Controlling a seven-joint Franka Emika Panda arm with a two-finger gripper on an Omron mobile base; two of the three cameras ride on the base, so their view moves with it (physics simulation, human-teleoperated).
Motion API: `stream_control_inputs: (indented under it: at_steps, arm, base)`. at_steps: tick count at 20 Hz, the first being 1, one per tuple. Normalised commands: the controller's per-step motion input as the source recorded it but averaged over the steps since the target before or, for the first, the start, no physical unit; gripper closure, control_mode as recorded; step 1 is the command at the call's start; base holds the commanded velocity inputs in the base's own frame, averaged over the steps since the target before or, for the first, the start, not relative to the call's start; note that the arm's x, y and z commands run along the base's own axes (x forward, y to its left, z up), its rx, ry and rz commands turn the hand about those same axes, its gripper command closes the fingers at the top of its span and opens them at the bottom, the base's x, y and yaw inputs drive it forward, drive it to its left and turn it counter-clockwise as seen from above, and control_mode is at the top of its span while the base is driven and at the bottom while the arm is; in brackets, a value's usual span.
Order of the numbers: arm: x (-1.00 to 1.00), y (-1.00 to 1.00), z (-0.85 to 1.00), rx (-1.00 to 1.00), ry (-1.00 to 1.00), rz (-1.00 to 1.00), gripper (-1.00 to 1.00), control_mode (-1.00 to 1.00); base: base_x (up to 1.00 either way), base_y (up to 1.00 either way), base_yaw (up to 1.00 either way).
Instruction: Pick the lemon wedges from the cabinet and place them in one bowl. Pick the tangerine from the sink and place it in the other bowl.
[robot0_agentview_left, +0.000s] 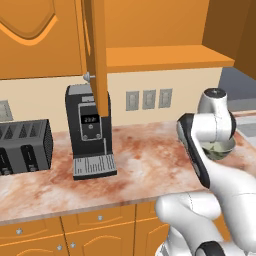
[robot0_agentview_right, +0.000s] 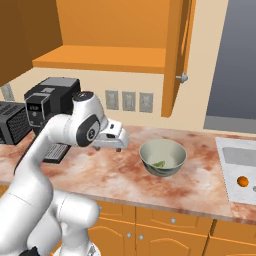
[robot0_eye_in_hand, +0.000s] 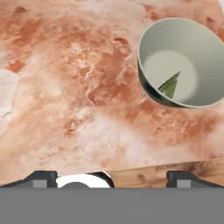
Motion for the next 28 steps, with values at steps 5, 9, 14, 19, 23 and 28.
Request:
stream_control_inputs:
  at_steps: [5,9,14,19,23,28]
  arm:
    - [-0.88,0.31,0.32,0.01,0.06,0.06,-1.0,-1.0]
    - [-0.67,0.08,0.26,0.15,-0.05,-0.02,-1.0,-1.0]
    - [-0.42,0.12,-0.01,0.0,-0.04,0.0,-1.0,-1.0]
    - [-0.03,0.04,0.0,0.0,0.0,0.0,-1.0,-1.0]
    - [-0.15,-0.01,0.0,0.0,0.0,0.0,-1.0,1.0]
    - [0.0,0.0,0.0,0.0,0.0,0.0,-1.0,1.0]
  base:
    - [0.0,0.0,0.0]
    - [0.0,0.0,0.0]
    - [0.0,0.0,0.0]
    - [0.0,0.0,0.0]
    - [-0.33,-0.04,0.0]
    - [-0.56,-0.13,0.0]
